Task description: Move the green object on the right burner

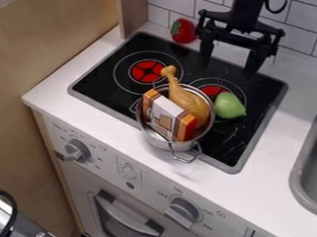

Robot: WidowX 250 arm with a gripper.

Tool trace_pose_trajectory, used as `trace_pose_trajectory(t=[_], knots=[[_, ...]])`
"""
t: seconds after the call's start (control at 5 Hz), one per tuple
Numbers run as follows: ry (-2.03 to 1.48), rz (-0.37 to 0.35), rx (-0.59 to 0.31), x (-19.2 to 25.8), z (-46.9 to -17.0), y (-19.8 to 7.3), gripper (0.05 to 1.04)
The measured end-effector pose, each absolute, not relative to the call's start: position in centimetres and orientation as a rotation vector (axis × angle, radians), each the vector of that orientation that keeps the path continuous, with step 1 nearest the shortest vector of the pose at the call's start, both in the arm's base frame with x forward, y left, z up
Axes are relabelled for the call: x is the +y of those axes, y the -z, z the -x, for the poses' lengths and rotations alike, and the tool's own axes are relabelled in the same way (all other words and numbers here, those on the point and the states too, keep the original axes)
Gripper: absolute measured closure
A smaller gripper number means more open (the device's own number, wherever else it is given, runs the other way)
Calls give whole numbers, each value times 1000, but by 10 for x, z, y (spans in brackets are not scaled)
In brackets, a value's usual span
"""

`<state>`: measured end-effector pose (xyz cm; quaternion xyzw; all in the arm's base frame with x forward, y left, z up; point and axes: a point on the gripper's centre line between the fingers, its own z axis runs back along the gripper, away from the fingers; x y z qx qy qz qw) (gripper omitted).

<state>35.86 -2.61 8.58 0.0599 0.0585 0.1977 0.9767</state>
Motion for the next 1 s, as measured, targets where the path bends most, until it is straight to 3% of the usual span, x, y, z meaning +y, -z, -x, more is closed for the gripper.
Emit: trace_pose_trajectory(t=[0.6, 1.0], knots=[[-441, -99, 219, -4, -299, -103, 88], [-329, -86, 238, 23, -282, -118, 88]])
